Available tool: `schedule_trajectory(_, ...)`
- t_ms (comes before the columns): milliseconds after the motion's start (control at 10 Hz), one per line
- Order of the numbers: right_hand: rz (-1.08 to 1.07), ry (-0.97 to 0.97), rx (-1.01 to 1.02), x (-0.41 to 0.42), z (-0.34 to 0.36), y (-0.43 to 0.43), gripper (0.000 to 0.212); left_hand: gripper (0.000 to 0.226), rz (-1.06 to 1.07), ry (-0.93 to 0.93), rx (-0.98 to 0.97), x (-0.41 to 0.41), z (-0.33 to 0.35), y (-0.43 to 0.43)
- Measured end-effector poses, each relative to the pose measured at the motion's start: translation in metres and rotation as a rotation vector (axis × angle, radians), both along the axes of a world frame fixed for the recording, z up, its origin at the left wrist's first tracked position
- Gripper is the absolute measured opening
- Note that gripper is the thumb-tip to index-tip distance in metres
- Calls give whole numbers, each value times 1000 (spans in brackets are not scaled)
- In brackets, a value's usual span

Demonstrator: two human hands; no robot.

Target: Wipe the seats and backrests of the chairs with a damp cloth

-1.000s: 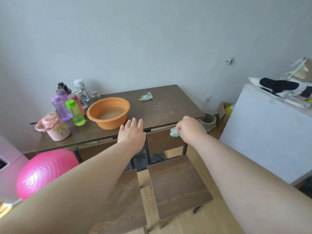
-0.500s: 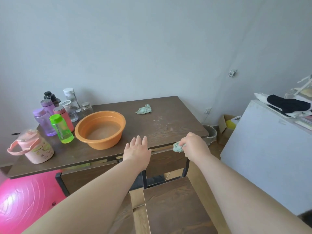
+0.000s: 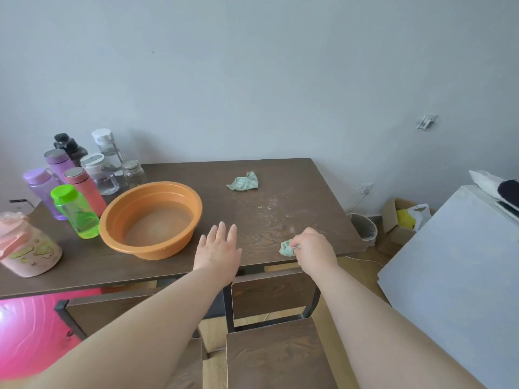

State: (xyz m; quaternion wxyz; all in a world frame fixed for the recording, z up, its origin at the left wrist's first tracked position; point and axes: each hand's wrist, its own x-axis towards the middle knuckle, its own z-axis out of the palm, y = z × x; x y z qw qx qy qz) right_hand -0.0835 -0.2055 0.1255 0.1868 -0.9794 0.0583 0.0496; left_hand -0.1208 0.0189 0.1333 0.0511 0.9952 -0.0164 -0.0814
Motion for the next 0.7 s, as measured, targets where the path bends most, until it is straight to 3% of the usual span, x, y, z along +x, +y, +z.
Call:
schedule_trajectory(400, 280, 44, 94, 158, -103, 24, 17, 61, 281, -6, -45, 63, -34, -31)
schedule_trajectory(700, 391, 169, 13, 161, -140, 18, 28, 61, 297, -7, -21, 77, -41, -42)
